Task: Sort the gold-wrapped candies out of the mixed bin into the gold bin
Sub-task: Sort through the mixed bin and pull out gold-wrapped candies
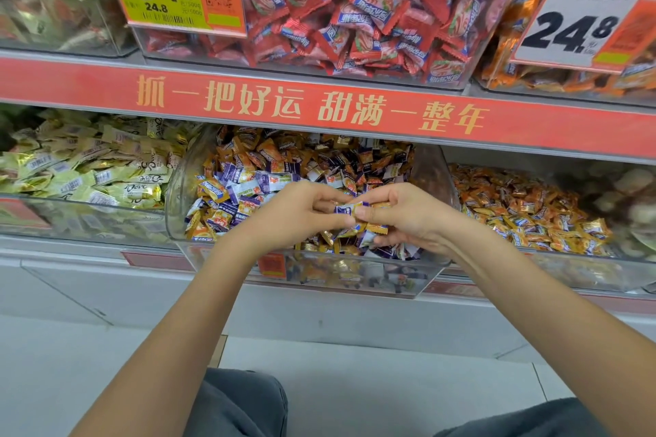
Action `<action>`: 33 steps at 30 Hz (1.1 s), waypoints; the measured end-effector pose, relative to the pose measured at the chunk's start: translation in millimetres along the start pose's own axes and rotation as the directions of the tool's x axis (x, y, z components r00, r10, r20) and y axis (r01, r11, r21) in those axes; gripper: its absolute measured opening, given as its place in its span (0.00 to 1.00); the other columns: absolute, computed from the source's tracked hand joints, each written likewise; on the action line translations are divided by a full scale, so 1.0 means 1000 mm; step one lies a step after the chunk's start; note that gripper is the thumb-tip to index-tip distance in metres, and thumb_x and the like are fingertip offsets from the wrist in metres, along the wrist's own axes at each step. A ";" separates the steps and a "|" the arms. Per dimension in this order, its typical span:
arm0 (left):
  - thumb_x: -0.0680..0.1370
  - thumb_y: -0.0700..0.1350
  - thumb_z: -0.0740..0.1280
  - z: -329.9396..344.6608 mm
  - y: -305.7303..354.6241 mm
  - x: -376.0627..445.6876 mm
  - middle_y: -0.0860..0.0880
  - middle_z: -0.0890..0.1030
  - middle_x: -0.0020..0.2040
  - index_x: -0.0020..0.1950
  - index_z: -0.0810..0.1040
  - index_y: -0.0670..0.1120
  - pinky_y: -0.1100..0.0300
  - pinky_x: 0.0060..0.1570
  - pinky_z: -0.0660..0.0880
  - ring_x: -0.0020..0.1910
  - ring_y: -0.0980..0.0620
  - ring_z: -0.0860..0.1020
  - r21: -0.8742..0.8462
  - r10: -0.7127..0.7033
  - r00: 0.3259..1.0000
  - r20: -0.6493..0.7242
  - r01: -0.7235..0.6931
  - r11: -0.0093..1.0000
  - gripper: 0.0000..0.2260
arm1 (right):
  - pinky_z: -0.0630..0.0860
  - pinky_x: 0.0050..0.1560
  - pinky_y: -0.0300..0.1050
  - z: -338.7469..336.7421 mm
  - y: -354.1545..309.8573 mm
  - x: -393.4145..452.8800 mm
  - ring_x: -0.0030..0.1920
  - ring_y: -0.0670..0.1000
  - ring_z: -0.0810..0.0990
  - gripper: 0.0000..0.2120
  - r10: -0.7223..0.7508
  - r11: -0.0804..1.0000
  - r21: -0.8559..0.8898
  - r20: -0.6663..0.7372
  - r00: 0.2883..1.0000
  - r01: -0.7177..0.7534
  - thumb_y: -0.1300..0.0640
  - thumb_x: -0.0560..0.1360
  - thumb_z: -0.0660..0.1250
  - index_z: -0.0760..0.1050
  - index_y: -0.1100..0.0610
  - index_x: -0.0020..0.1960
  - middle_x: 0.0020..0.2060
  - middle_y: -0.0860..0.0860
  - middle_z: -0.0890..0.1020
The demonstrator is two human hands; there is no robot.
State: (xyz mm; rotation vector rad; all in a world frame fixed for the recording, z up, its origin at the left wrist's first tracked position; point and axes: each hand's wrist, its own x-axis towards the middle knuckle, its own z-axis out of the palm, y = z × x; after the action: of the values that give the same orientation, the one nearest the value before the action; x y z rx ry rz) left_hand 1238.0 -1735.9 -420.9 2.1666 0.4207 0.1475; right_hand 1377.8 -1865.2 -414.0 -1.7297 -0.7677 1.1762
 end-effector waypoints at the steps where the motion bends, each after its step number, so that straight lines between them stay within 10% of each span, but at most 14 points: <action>1: 0.74 0.48 0.71 0.001 0.001 0.001 0.50 0.84 0.47 0.60 0.79 0.51 0.66 0.47 0.78 0.43 0.60 0.81 -0.010 0.002 1.000 -0.031 -0.003 1.000 0.15 | 0.79 0.35 0.40 0.000 -0.001 0.000 0.38 0.47 0.78 0.07 0.003 1.000 0.029 -0.003 1.000 -0.003 0.60 0.74 0.69 0.82 0.58 0.51 0.40 0.52 0.81; 8: 0.79 0.41 0.65 -0.003 0.003 0.004 0.43 0.83 0.49 0.59 0.76 0.40 0.72 0.22 0.65 0.32 0.60 0.81 -0.092 -0.104 0.977 -0.185 0.088 0.992 0.10 | 0.76 0.33 0.40 -0.005 -0.001 -0.004 0.39 0.48 0.79 0.07 0.025 0.980 0.198 -0.071 0.997 -0.011 0.63 0.77 0.66 0.80 0.57 0.53 0.41 0.53 0.83; 13: 0.79 0.43 0.65 0.003 0.007 0.007 0.48 0.83 0.47 0.58 0.78 0.44 0.56 0.49 0.80 0.44 0.53 0.83 0.010 -0.038 0.983 -0.177 0.040 0.999 0.09 | 0.74 0.29 0.40 -0.007 -0.003 -0.010 0.38 0.50 0.78 0.09 0.022 0.906 0.424 -0.083 0.996 0.015 0.66 0.78 0.62 0.79 0.58 0.53 0.43 0.55 0.82; 19: 0.79 0.42 0.64 0.006 0.021 0.005 0.45 0.83 0.50 0.58 0.76 0.44 0.62 0.48 0.80 0.48 0.52 0.83 -0.556 -0.108 0.994 0.018 0.100 0.825 0.09 | 0.72 0.30 0.38 -0.006 -0.006 -0.014 0.30 0.45 0.79 0.10 0.004 0.842 0.536 -0.124 0.992 0.064 0.68 0.78 0.62 0.78 0.59 0.54 0.44 0.55 0.81; 33: 0.78 0.45 0.66 0.016 0.022 0.010 0.43 0.82 0.46 0.49 0.74 0.42 0.59 0.44 0.81 0.42 0.50 0.84 -0.518 -0.149 0.979 -0.139 0.056 0.854 0.07 | 0.75 0.35 0.37 0.001 -0.002 -0.004 0.40 0.47 0.75 0.09 -0.052 0.905 0.390 -0.302 0.952 0.173 0.57 0.76 0.67 0.77 0.59 0.55 0.44 0.51 0.79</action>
State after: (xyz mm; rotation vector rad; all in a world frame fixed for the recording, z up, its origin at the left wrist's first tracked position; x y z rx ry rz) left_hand 1256.8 -1756.2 -413.1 1.6045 0.5296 0.3512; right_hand 1375.2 -1867.4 -410.4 -1.4338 -0.4007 0.9033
